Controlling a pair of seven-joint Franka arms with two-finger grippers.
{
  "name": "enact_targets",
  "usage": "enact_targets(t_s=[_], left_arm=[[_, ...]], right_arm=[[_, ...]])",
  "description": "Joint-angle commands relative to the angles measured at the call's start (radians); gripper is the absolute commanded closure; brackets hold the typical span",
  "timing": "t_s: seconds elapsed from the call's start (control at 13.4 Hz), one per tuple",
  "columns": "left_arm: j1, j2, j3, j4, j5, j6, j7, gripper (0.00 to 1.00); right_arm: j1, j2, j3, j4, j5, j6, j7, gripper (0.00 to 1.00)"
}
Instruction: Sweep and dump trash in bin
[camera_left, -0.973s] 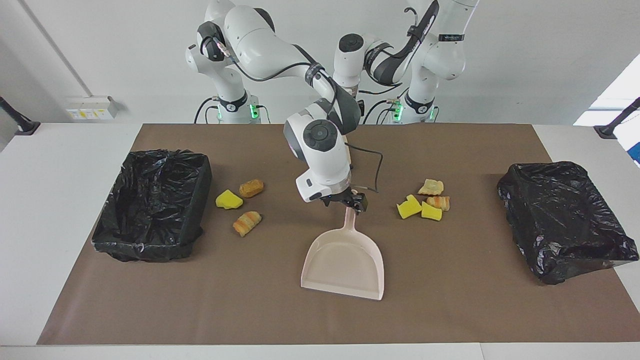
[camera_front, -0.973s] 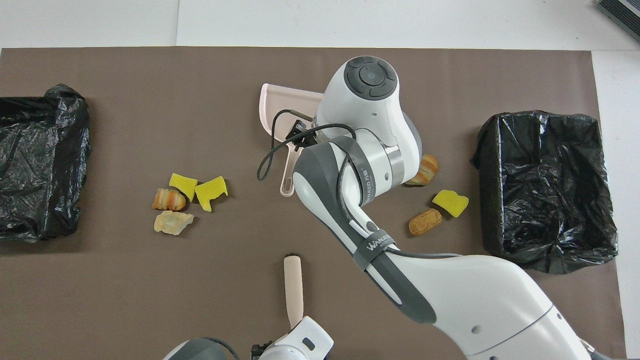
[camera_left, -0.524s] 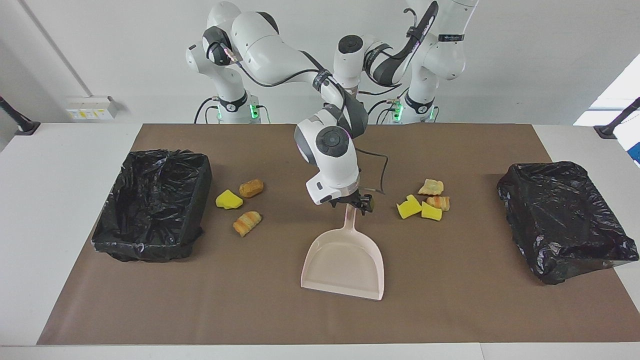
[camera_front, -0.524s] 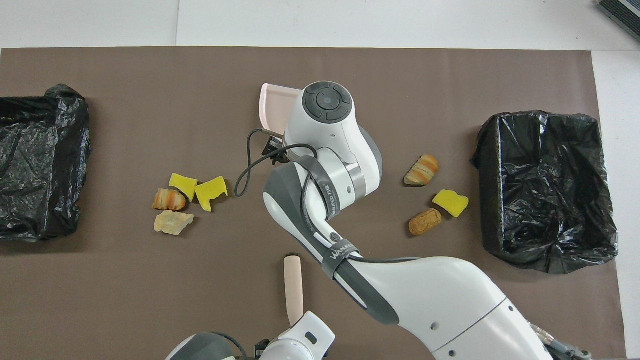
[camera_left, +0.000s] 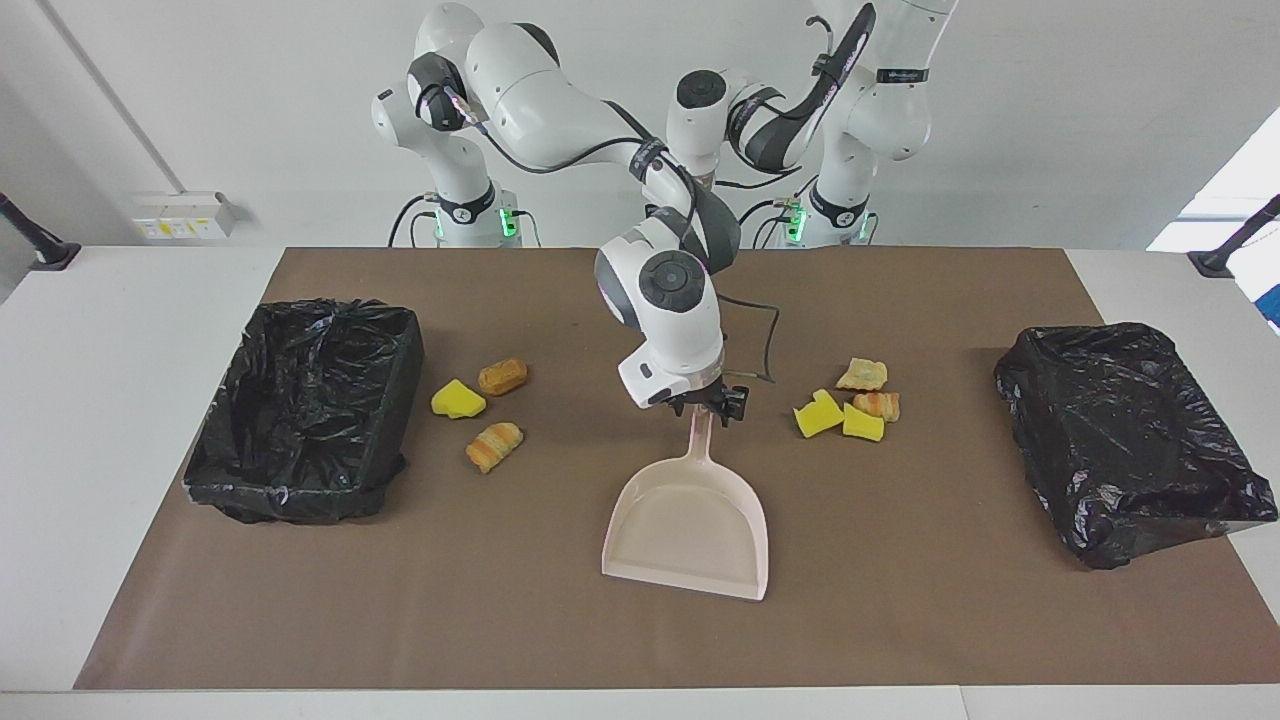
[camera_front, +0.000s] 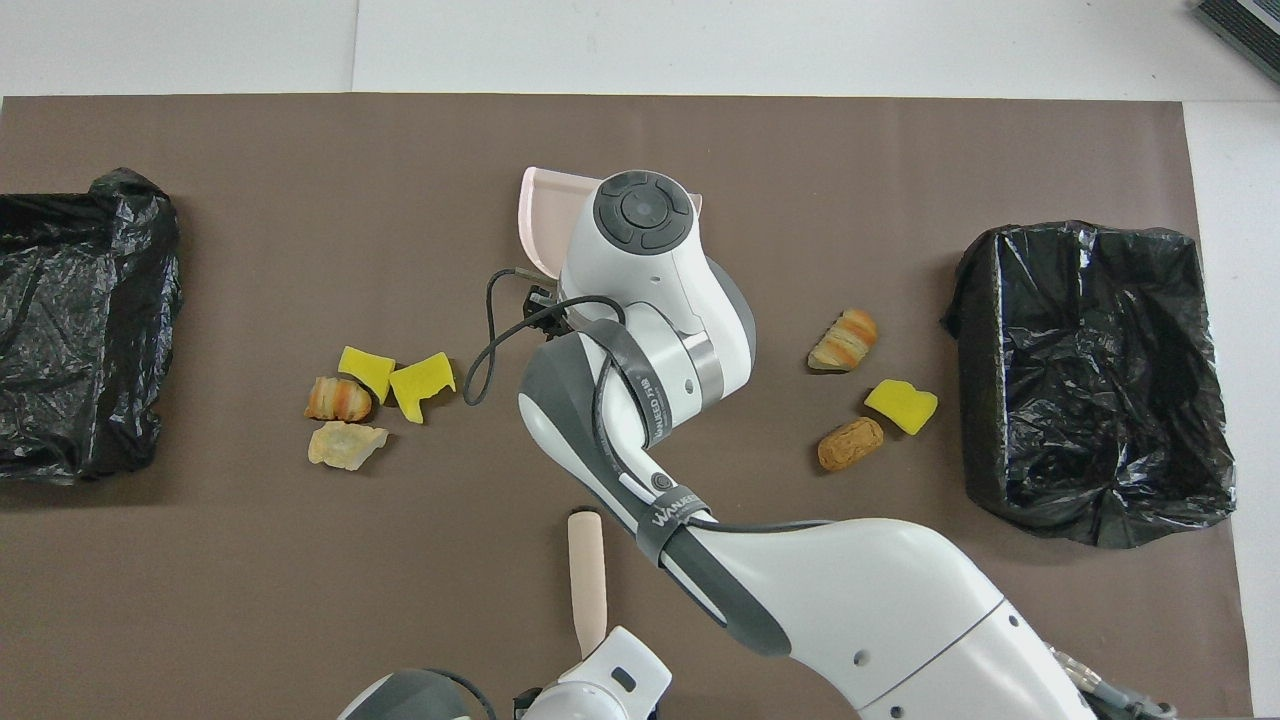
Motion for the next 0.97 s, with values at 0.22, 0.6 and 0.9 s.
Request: enact_targets(t_s=[0.22, 0.6, 0.9], left_arm=[[-0.022, -0.004, 0.014, -0.014, -0.046, -0.017, 0.010, 0.75], [0.039, 0.013, 0.025, 0.037, -0.039, -0.140, 0.034, 1.00], [0.228, 0.004, 0.025, 0.158, 0.115, -0.364, 0.152, 1.00]], right_arm=[[-0.005, -0.014, 0.005, -0.032, 0.019, 0.011, -0.055, 1.00], [-0.032, -0.017, 0.003, -0.023, 0.003, -0.065, -0.136, 1.00], [-0.089, -0.139, 0.002, -0.035, 0.004, -0.170, -0.331, 1.00]])
